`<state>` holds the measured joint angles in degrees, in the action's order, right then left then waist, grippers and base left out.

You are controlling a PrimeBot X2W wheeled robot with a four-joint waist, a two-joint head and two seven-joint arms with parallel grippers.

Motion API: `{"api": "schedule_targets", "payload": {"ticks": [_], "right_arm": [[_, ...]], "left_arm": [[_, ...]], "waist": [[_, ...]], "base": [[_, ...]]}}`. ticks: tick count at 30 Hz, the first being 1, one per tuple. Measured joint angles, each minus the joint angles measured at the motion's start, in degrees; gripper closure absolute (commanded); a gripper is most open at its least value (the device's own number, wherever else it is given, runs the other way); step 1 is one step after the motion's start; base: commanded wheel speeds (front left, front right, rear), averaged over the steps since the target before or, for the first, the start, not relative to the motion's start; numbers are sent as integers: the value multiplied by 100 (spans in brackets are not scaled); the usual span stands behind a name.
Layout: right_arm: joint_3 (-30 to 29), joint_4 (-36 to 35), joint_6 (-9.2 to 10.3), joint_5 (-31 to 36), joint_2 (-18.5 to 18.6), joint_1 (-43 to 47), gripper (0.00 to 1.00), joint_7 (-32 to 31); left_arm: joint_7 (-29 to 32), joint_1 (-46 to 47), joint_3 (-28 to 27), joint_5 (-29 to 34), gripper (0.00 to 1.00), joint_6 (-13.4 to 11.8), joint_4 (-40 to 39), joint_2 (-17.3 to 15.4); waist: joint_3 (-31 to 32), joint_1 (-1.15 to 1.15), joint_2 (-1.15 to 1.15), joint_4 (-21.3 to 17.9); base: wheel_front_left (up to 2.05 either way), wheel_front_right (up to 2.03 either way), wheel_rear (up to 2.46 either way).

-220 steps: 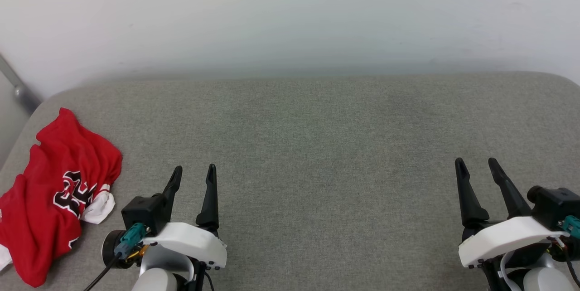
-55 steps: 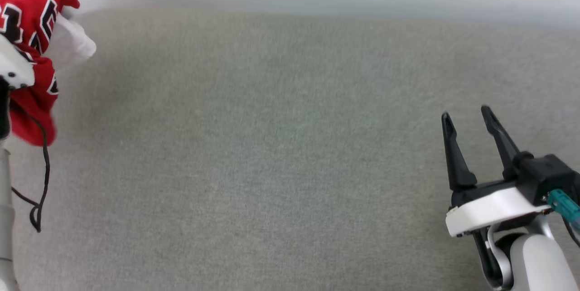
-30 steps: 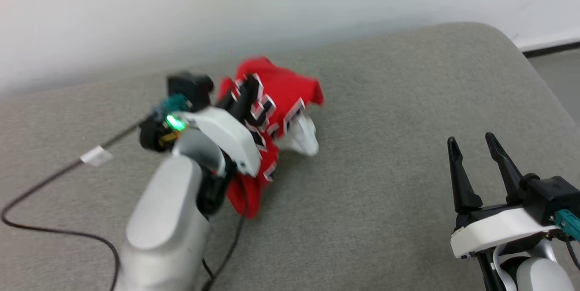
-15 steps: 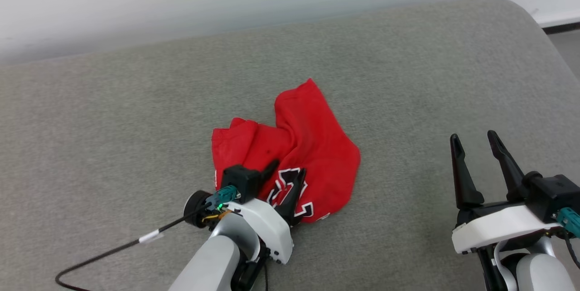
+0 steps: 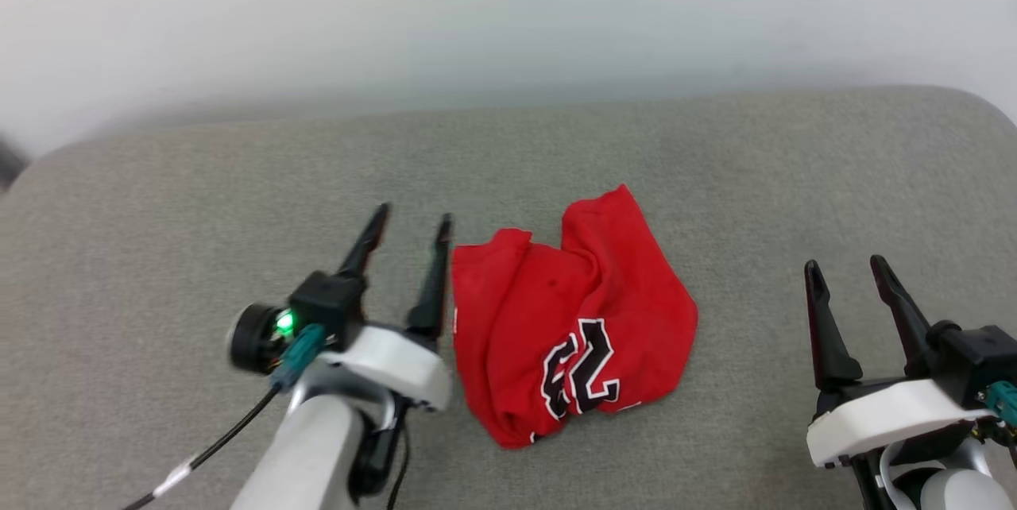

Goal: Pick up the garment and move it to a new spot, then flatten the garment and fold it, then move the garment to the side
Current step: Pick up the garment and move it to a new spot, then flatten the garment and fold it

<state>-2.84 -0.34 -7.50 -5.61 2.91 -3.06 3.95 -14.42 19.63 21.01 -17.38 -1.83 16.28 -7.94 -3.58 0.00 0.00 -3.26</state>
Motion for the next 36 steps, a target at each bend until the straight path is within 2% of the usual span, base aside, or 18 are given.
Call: {"api": "schedule_targets", "payload": {"ticks": [7,12,28,32,36], "right_arm": [[44,-71,0,5,0,187,0,-105],[99,-98,0,-11,0,270,0,-165],[152,-69,0,-132,0,316,0,-271],[12,193,0,-321,0,285,0,-485],[-193,609,1,-521,2,-4,0,-983]], "left_arm": [[-29,-740,-556,-114,0,-433,-319,-452],[189,-1154,-610,-188,0,-478,-469,-665],[330,-1254,-531,-208,0,-550,-798,-698],[311,-1245,-550,-252,0,-600,-866,-682],[274,-1131,-538,-255,0,-627,-979,-619]], "waist": [[178,0,0,183],[252,0,0,186],[259,0,0,107],[222,0,0,115],[107,0,0,211]], "base": [[0,0,0],[0,0,0],[0,0,0],[0,0,0],[0,0,0]]}}
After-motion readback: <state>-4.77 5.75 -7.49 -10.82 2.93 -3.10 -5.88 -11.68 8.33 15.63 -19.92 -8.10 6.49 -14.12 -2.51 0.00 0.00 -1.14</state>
